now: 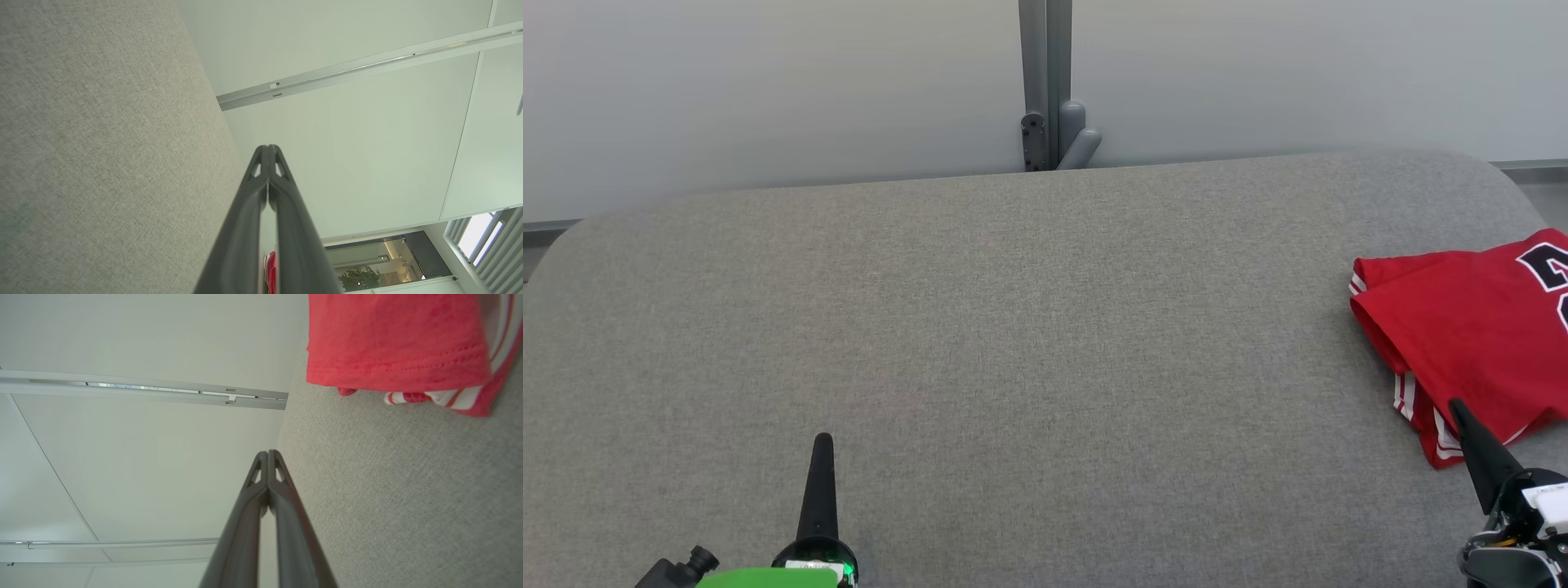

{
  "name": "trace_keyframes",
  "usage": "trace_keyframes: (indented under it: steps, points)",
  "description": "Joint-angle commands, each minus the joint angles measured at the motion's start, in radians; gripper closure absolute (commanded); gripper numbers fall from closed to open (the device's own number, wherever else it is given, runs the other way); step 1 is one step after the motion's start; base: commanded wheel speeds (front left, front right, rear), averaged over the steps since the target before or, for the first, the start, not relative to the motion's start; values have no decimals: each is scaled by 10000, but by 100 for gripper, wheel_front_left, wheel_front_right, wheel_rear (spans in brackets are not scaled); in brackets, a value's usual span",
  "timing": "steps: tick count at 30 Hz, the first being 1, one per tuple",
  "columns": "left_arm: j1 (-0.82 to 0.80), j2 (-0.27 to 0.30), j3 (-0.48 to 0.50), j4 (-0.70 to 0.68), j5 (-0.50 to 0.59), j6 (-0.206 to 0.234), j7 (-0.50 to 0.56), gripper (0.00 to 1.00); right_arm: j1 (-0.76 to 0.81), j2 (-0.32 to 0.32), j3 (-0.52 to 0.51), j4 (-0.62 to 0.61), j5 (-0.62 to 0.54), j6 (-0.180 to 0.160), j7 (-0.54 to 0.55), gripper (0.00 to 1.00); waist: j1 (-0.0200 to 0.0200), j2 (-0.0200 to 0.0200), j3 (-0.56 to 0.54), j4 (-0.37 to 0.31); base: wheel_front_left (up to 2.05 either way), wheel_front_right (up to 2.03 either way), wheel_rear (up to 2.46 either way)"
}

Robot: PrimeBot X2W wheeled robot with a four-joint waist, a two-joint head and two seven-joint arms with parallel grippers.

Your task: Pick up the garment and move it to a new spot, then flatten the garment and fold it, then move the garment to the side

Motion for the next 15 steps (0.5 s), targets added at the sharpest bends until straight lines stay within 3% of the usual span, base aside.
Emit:
trace_keyframes:
  steps: [1, 15]
  points:
    - [110, -39, 33, -83, -150, -76, -21, 100, -110, -13, -64, -2, 166, 5, 90, 100, 0, 0, 2, 2, 0, 0, 0]
    - [180, -167, 46, -193, -1057, -197, -32, 100, -220, 68, -353, 129, 1126, 4, 515, 100, 0, 0, 40, 36, 0, 0, 0]
